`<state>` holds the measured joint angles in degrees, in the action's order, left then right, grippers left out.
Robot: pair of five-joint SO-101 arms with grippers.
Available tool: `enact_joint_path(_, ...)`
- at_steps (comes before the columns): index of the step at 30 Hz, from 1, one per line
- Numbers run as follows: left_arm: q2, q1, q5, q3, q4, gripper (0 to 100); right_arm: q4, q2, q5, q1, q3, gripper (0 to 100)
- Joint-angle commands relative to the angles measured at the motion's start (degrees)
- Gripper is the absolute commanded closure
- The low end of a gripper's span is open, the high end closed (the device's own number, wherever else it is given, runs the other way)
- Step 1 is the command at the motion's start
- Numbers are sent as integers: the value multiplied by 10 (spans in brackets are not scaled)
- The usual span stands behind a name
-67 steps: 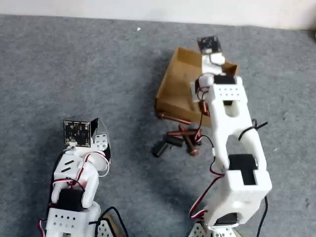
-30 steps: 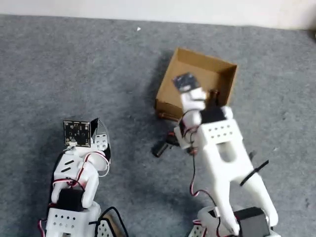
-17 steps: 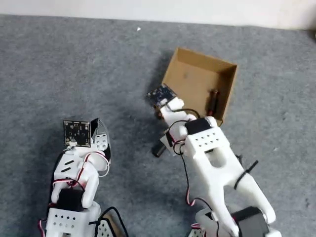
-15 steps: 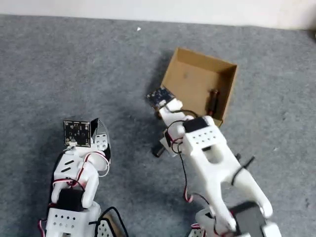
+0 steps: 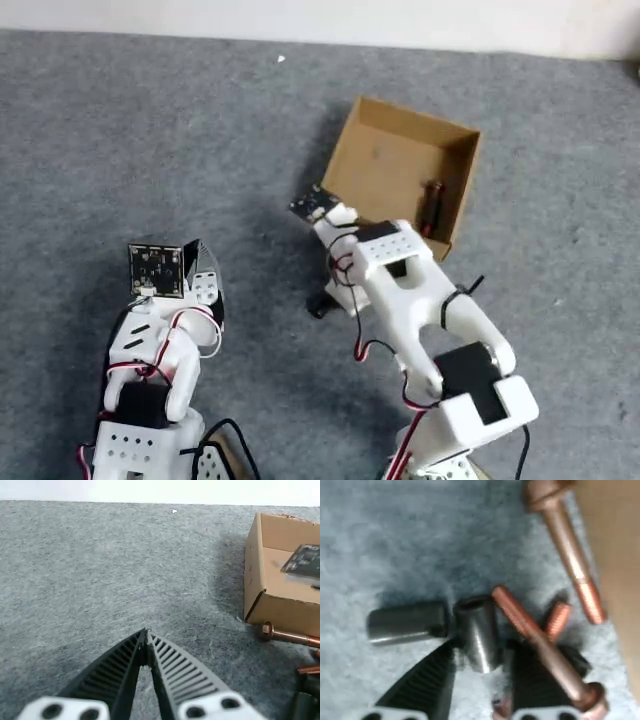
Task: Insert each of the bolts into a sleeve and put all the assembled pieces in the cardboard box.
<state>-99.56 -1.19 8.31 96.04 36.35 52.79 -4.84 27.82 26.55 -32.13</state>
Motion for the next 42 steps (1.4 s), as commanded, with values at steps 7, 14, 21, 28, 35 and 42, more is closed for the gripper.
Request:
enact_joint_path(7, 0, 7, -5, 14, 4, 993, 88, 139, 12, -9, 3, 993)
enact_joint_path(14, 0, 7, -5, 14, 4, 993, 125, 299, 9, -50, -81, 993)
enact_joint_path(21, 0, 2, -5, 14, 4, 989, 123, 436, -26, -128, -179, 993)
enact_joint_path(28, -6, 2, -127, 7, 52, 989, 123, 604, -104, -175, -268, 993)
enact_joint_path(35, 0, -7, -244, -73, 135, 984, 106, 803, -156, -271, -361, 993)
enact_joint_path(42, 3, -101, -245, -150, 209, 931, 53, 937, -193, -330, -454, 993)
